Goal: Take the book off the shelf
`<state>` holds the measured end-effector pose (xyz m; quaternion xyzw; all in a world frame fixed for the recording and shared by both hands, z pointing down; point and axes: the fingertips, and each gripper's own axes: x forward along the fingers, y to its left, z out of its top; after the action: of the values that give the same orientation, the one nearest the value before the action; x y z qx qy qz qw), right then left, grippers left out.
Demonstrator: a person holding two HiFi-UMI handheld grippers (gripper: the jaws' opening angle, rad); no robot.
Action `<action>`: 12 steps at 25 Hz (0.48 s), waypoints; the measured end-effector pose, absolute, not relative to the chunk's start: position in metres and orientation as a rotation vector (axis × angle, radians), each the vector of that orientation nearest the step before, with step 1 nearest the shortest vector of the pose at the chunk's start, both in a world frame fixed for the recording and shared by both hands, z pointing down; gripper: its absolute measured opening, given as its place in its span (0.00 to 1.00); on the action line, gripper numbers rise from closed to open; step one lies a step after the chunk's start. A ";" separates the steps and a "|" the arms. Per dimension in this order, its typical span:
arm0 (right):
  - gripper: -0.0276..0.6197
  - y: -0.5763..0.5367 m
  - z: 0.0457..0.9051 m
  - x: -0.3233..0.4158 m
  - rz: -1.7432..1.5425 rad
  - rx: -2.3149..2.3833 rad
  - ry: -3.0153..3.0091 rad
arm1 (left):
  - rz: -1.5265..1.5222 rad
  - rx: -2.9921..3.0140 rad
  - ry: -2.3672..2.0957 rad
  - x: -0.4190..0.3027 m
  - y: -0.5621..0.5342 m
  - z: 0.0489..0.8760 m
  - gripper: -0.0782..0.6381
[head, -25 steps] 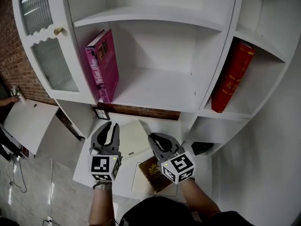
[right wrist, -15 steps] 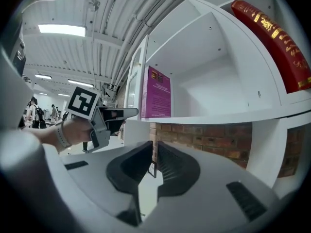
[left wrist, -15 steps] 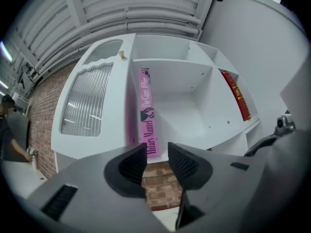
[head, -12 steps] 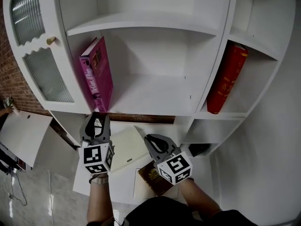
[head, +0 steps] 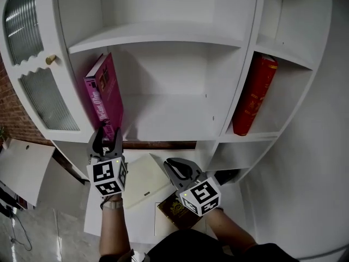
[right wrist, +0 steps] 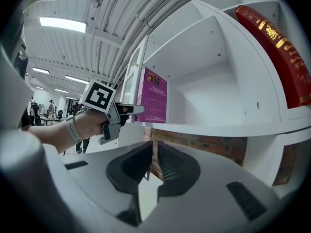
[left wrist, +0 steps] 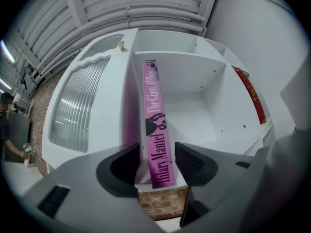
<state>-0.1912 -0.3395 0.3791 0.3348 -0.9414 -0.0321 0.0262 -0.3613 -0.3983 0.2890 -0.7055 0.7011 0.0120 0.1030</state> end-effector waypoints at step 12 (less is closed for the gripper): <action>0.09 -0.345 0.383 -0.184 -0.088 1.077 -2.884 | -0.017 -2.062 2.088 -0.355 -0.426 0.281 0.41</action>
<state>-0.1845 -0.3447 0.3835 0.3494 -0.9360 -0.0286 0.0309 -0.3545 -0.4263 0.2807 -0.6988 0.7078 -0.0058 0.1032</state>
